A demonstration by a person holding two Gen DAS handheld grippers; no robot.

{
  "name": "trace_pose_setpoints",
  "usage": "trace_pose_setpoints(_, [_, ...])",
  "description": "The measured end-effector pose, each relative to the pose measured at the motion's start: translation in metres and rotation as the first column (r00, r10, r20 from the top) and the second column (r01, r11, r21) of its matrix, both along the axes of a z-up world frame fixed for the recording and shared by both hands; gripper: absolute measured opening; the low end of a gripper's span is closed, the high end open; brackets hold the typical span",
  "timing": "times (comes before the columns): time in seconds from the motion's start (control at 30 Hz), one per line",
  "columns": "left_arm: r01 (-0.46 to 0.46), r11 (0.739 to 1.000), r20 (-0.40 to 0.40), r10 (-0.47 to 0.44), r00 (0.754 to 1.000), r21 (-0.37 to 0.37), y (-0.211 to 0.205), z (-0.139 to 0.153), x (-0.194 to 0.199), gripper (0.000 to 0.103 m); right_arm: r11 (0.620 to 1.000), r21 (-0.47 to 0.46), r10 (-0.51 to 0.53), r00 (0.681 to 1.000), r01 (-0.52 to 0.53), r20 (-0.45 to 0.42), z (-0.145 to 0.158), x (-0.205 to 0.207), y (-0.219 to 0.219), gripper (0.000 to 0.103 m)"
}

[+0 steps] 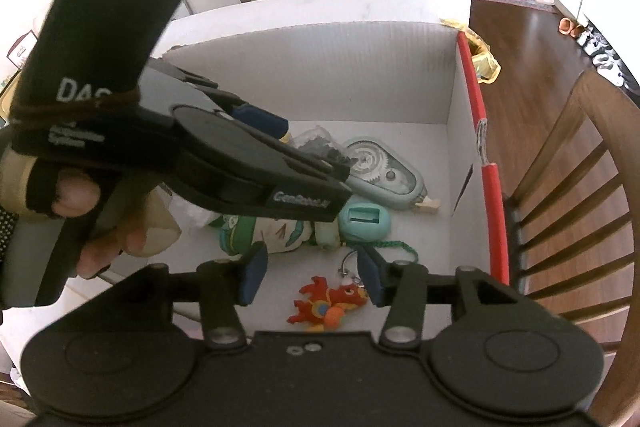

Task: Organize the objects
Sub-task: 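Open the right tool to drop the red plush toy while the left tool releases the black bag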

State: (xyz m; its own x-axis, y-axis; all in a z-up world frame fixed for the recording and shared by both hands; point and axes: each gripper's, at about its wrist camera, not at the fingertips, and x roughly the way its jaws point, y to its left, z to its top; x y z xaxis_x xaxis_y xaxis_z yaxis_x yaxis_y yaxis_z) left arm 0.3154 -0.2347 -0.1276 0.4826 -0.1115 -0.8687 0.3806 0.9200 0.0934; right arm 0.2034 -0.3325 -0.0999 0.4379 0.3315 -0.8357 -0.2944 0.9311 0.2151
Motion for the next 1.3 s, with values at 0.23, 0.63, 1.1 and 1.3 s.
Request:
trace_pose_setpoints(0.23, [-0.009, 1.0, 0.04, 0.011, 0.999, -0.029, 0.01, 0.017, -0.012, 0.061, 1.0, -0.006, -0.009, 1.0, 0.009, 0.03, 0.01, -0.004, 0.001, 0.057])
trace_pose_setpoints(0.63, [-0.026, 0.995, 0.119, 0.037, 0.992, -0.092, 0.038, 0.051, -0.042, 0.063, 1.0, -0.02, -0.012, 0.996, 0.013, 0.09, 0.029, -0.016, 0.014, 0.063])
trace_pose_setpoints(1.1, [-0.03, 0.989, 0.182, 0.056, 0.982, -0.146, 0.084, 0.083, -0.082, 0.066, 0.998, -0.033, -0.038, 0.987, 0.044, 0.156, 0.054, -0.03, 0.036, 0.079])
trace_pose_setpoints(1.3, [-0.033, 0.984, 0.202, 0.068, 0.977, -0.173, 0.11, 0.095, -0.101, 0.076, 0.997, -0.057, -0.041, 0.98, 0.052, 0.193, 0.062, -0.036, 0.053, 0.086])
